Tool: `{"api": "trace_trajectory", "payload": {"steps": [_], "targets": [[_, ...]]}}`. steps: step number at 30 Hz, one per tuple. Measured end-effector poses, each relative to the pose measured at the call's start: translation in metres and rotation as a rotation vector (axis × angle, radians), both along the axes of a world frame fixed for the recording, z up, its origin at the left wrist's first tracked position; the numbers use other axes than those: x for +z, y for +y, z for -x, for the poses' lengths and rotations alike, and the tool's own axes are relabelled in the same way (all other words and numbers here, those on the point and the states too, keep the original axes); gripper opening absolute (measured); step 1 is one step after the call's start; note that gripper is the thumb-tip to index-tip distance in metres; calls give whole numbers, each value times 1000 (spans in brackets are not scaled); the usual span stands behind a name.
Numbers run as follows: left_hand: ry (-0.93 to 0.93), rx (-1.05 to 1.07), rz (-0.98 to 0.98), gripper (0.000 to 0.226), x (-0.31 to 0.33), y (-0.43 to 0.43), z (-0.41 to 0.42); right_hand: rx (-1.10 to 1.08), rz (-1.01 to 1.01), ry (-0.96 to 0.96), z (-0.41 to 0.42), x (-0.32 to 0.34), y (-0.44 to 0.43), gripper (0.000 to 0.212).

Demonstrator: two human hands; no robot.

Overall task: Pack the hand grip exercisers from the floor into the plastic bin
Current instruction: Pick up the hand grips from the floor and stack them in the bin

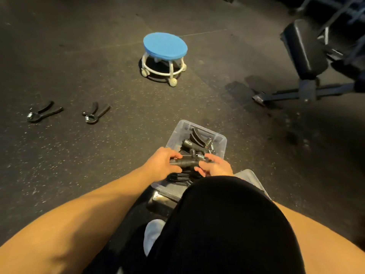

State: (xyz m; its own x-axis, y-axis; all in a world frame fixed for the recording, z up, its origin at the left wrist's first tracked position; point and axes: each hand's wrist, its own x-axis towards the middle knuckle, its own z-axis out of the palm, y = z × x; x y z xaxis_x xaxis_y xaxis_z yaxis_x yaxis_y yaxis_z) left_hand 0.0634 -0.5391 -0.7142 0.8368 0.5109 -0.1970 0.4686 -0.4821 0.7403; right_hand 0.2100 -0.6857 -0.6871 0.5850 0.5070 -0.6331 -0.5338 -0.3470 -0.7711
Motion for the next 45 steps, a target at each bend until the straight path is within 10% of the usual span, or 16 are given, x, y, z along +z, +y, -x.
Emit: {"api": "trace_trajectory", "payload": {"steps": [16,27,39,45], "targets": [[103,-167,-329,17,-39,-15,-48,841,633,-1377,-53,-74,-24,47],[173,-87,-236,59,-58,-10,-47,738,705,-1406,-51,-88,-22,38],[145,-77,-144,14,-74,-1,-47,763,734,-1371,-52,-84,-19,46],[143,-8,-128,62,-81,-3,-40,772,738,-1335,-48,-79,-17,52]]}}
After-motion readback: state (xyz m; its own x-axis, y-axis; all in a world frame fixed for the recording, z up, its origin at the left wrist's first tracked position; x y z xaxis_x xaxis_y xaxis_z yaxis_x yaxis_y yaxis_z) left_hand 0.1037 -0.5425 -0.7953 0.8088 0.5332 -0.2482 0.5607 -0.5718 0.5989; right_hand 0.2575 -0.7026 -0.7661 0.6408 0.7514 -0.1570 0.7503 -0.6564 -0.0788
